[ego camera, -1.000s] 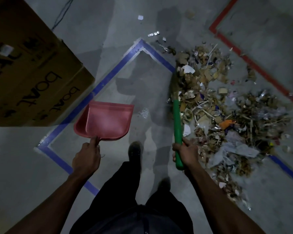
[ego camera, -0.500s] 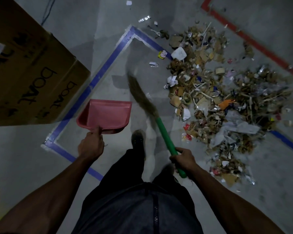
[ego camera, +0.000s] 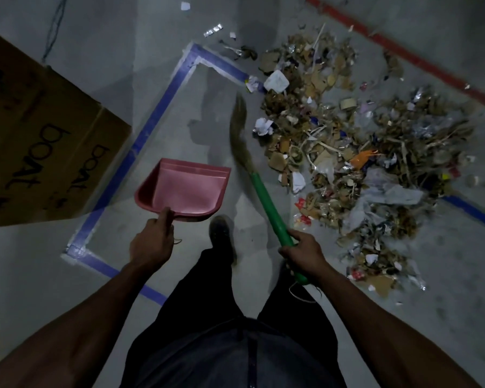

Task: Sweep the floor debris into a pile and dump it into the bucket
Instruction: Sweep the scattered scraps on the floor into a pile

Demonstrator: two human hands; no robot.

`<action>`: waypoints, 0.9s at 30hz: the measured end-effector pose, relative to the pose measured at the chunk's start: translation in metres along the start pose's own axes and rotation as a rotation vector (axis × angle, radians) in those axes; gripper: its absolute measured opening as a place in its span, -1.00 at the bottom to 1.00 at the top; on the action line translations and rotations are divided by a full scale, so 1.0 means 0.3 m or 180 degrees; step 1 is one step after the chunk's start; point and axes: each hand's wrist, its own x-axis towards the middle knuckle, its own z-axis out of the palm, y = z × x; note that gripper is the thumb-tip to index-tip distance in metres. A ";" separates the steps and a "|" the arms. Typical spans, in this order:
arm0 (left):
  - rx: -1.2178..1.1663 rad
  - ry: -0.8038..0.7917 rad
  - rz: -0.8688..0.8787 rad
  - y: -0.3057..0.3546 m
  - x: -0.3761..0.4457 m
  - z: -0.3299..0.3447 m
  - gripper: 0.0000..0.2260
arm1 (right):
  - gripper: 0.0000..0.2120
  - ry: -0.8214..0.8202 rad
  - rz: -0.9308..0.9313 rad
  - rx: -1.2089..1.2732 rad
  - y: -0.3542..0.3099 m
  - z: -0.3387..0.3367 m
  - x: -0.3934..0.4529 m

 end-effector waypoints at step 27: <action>-0.0095 0.0396 0.0055 1.053 -0.314 0.281 -0.50 | -0.82 0.0137 0.0534 0.1945 0.038 -0.984 0.864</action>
